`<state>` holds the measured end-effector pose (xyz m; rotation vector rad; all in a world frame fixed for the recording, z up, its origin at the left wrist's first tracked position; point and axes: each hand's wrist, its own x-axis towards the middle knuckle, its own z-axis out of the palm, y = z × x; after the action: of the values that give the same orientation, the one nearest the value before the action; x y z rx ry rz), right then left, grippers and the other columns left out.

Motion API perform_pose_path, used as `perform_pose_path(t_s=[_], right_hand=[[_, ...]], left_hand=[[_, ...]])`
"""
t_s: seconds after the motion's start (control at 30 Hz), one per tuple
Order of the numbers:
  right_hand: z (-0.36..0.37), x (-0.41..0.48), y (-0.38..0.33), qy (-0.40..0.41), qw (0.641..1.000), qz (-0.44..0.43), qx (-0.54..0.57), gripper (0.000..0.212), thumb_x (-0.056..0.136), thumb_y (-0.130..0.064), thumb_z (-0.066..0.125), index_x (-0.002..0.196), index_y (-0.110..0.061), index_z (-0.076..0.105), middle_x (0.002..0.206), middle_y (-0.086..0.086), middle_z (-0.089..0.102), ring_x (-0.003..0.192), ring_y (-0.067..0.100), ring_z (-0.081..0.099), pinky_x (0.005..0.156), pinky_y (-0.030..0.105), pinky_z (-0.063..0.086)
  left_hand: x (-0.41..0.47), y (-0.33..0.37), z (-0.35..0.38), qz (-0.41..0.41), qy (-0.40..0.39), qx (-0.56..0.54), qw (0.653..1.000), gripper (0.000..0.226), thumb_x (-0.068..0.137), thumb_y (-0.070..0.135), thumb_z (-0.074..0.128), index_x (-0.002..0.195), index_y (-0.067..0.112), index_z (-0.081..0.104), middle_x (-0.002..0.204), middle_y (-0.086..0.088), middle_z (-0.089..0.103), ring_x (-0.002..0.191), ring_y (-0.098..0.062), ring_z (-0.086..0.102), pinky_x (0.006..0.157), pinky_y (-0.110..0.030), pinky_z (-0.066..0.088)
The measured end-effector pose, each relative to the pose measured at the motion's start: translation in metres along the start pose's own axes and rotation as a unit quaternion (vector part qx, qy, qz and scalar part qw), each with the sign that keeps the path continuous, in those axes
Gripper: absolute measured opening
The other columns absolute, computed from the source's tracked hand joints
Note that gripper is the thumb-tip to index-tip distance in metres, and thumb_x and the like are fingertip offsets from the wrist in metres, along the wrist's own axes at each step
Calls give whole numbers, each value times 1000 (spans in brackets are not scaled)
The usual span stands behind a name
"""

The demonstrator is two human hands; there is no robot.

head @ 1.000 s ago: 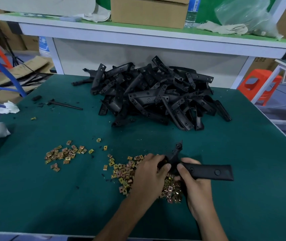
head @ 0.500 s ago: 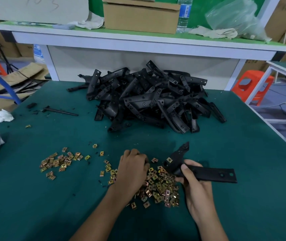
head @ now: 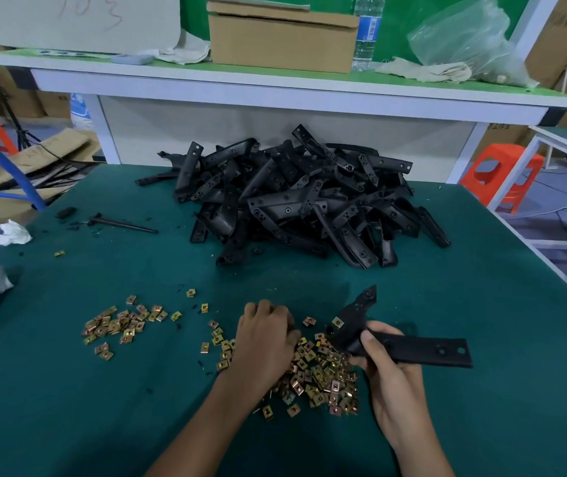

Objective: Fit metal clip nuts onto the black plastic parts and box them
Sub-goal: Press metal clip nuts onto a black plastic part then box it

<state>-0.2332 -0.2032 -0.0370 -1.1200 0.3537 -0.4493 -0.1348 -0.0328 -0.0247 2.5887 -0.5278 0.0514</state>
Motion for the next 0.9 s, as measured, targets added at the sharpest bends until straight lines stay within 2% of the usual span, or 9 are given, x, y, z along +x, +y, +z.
perform_pose_path(t_s=[0.33, 0.5, 0.63, 0.7, 0.77, 0.83, 0.9], right_hand=[[0, 1, 0, 1, 1000, 1, 3, 19, 82, -17, 74, 100, -13, 71, 99, 13, 73, 91, 22, 70, 65, 29, 58], [0, 1, -1, 1, 1000, 3, 4, 21, 82, -15, 72, 102, -10, 69, 99, 12, 74, 91, 22, 70, 64, 29, 58], [1, 1, 0, -2, 1000, 5, 5, 20, 83, -15, 72, 103, -11, 69, 98, 11, 74, 91, 22, 71, 65, 29, 58], [1, 1, -1, -6, 1000, 7, 6, 19, 82, -16, 73, 101, -12, 71, 98, 11, 75, 90, 22, 72, 65, 29, 58], [0, 1, -3, -20, 1000, 15, -3, 20, 82, -18, 74, 101, -12, 71, 102, 15, 74, 92, 24, 71, 65, 29, 58], [0, -1, -6, -39, 999, 27, -17, 25, 79, -23, 75, 101, -10, 71, 101, 19, 73, 88, 25, 71, 63, 28, 57], [1, -3, -9, -56, 998, 33, -25, 30, 77, -28, 77, 99, -9, 71, 97, 20, 74, 82, 23, 70, 59, 27, 55]], left_hand=[[-2, -1, -1, 13, -22, 14, 1000, 32, 99, 46, 53, 117, 21, 62, 124, 0, 47, 117, -21, 35, 98, -31, 33], [-3, -3, -5, 25, -47, 13, 999, 27, 99, 43, 55, 117, 23, 63, 126, 2, 44, 118, -19, 32, 101, -30, 32], [-5, 1, -8, 30, -33, -12, 999, 18, 100, 36, 56, 111, 23, 60, 115, 5, 51, 114, -17, 40, 97, -29, 37], [-7, 5, -11, 31, -1, -46, 998, 12, 101, 33, 56, 108, 24, 56, 100, 9, 56, 105, -15, 50, 85, -27, 39], [-7, 9, -16, 41, 14, -90, 995, 13, 101, 30, 55, 112, 24, 54, 100, 11, 61, 99, -10, 56, 79, -24, 39], [-6, 13, -21, 31, -7, -161, 986, 12, 101, 33, 57, 111, 29, 60, 103, 19, 66, 94, 4, 59, 78, -17, 43], [-7, 16, -25, -23, -39, -256, 966, 6, 96, 41, 63, 98, 37, 67, 92, 23, 69, 87, 11, 61, 71, -10, 44]])
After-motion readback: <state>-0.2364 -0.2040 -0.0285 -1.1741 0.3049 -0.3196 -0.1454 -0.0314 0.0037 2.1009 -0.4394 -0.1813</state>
